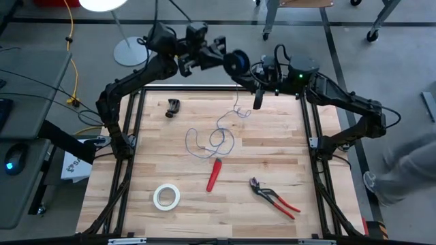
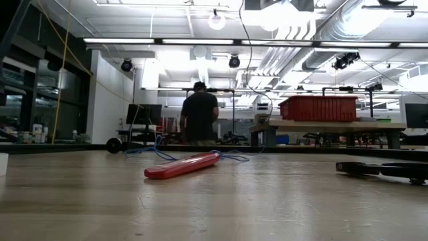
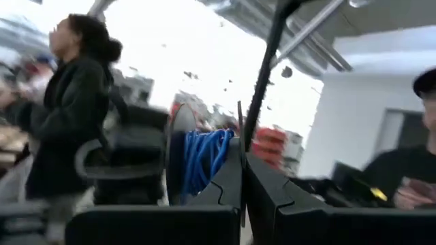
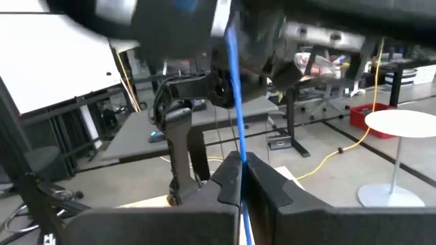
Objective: Coil cords
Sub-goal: Coil the blue wire cable onto the black spool
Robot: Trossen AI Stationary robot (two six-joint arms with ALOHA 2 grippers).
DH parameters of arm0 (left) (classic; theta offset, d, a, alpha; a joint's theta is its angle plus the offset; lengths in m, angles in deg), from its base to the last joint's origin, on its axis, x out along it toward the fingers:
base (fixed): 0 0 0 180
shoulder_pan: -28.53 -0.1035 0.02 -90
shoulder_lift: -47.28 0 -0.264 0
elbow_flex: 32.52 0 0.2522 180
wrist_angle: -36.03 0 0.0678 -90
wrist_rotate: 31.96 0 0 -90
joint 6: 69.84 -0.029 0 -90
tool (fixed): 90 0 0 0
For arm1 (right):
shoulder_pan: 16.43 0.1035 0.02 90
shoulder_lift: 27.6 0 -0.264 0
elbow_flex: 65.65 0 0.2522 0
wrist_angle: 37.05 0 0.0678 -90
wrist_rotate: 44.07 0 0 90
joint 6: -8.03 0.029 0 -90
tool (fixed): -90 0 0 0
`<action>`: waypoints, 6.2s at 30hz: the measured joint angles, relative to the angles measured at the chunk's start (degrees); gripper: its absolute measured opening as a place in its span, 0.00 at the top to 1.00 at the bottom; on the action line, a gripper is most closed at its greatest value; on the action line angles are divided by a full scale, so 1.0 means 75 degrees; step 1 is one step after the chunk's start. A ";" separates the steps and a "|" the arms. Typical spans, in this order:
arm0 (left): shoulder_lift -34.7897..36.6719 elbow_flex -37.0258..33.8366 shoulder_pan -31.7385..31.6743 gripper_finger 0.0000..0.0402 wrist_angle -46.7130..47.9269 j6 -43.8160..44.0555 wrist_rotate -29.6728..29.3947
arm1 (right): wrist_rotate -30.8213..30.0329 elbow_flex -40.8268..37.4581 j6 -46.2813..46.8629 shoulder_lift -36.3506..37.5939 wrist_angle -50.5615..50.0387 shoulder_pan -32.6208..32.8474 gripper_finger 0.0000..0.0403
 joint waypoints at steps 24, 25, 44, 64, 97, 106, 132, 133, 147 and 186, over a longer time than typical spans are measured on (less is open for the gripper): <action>0.1611 0.0026 -0.1385 1.00 0.6039 -0.4489 -0.0896 | -0.0243 -0.0023 0.0222 -0.0077 -0.0850 -0.0123 0.73; 0.1717 0.0023 -0.1383 1.00 0.6326 -0.4736 -0.1097 | -0.0251 -0.0023 0.0225 -0.0088 -0.0881 -0.0134 0.68; 0.2647 0.0015 -0.0253 1.00 0.7112 -0.5327 -0.3017 | -0.0248 -0.0020 -0.1304 -0.1486 -0.0371 -0.0134 0.48; 0.2278 0.0012 0.0237 1.00 0.5648 -0.4954 -0.3413 | -0.0009 -0.0012 -0.2392 -0.1698 0.0524 0.0003 0.48; 0.1693 0.0006 0.0838 1.00 0.3328 -0.3556 -0.3475 | 0.0214 -0.0012 -0.2041 -0.1920 0.1563 0.0223 0.48; 0.1692 0.0006 0.0838 1.00 0.3309 -0.3412 -0.3445 | -0.0061 -0.0012 -0.2063 -0.1920 0.1557 0.0245 0.57; 0.1710 0.0006 0.0835 1.00 0.3085 -0.3354 -0.3443 | -0.0202 -0.0012 -0.2206 -0.1915 0.1897 0.0303 0.79; 0.1710 0.0006 0.0835 1.00 0.3086 -0.3356 -0.3441 | -0.0201 -0.0012 -0.2206 -0.1915 0.1897 0.0303 0.80; 0.1707 0.0006 0.0788 1.00 0.3152 -0.3426 -0.3432 | -0.0154 -0.0012 -0.2014 -0.1915 0.1891 0.0303 0.99; 0.0966 0.0003 -0.0118 1.00 0.9279 -0.2989 0.0058 | -0.0594 -0.0015 -0.1577 -0.0272 0.0062 -0.0184 1.00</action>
